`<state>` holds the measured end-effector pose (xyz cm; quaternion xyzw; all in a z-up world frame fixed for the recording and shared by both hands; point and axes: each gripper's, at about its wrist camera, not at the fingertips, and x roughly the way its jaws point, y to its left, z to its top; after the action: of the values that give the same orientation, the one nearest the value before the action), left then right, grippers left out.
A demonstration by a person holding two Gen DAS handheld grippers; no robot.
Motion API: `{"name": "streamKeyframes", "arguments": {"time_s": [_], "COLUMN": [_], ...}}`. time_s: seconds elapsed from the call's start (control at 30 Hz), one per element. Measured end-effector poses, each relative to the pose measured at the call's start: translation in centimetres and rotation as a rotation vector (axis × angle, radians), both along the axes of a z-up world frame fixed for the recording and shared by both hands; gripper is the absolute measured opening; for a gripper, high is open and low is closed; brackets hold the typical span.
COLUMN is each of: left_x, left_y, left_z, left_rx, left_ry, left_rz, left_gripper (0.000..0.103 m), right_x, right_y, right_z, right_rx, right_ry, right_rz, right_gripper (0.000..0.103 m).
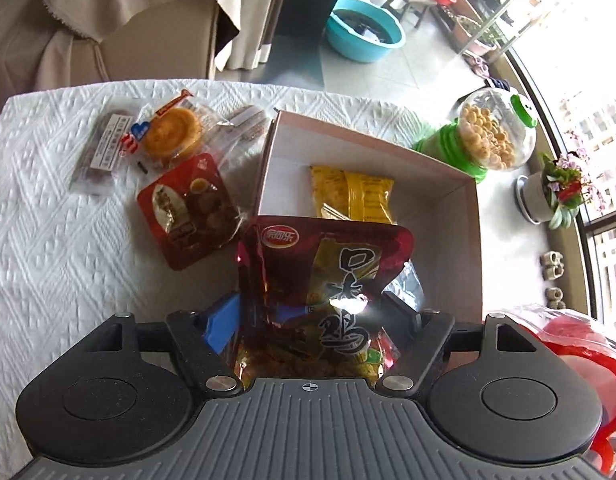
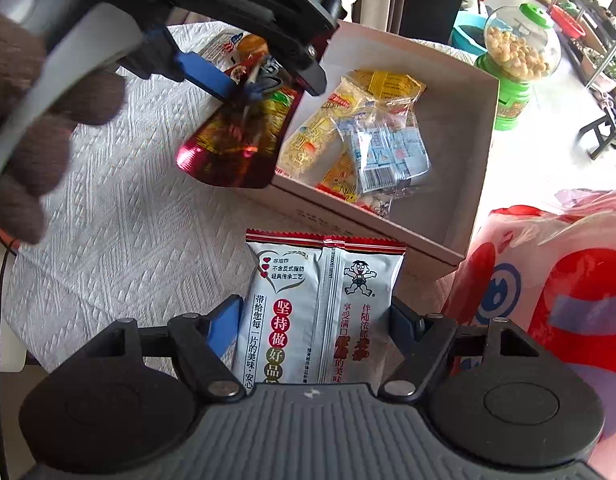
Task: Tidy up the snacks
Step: 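Carry both bags to the pink box and lower them inside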
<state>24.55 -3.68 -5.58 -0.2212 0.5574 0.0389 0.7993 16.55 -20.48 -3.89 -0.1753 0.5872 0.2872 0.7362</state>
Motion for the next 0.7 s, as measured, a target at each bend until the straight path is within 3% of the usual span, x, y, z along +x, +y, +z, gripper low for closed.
{"name": "streamKeyframes", "arguments": {"time_s": [0.2, 0.5, 0.6, 0.7], "left_x": [0.1, -0.1, 0.4, 1.5], "left_y": [0.0, 1.9, 2.4, 2.4], "left_z": [0.1, 2.1, 2.1, 1.2], "left_rx": [-0.007, -0.162, -0.165, -0.152], "left_ry": [-0.006, -0.116, -0.103, -0.029], "left_rz": [0.007, 0.054, 0.049, 0.014], "left_gripper": [0.081, 0.081, 0.081, 0.081], "right_x": [1.7, 3.8, 5.4, 7.4], "right_y": [-0.2, 0.9, 1.7, 2.1], "right_z": [1.1, 2.6, 2.7, 2.7], "right_rx": [0.036, 0.070, 0.060, 0.065], "right_ry": [-0.031, -0.101, -0.141, -0.171], "right_rz": [-0.010, -0.021, -0.045, -0.090], "right_gripper": [0.076, 0.076, 0.076, 0.076]}}
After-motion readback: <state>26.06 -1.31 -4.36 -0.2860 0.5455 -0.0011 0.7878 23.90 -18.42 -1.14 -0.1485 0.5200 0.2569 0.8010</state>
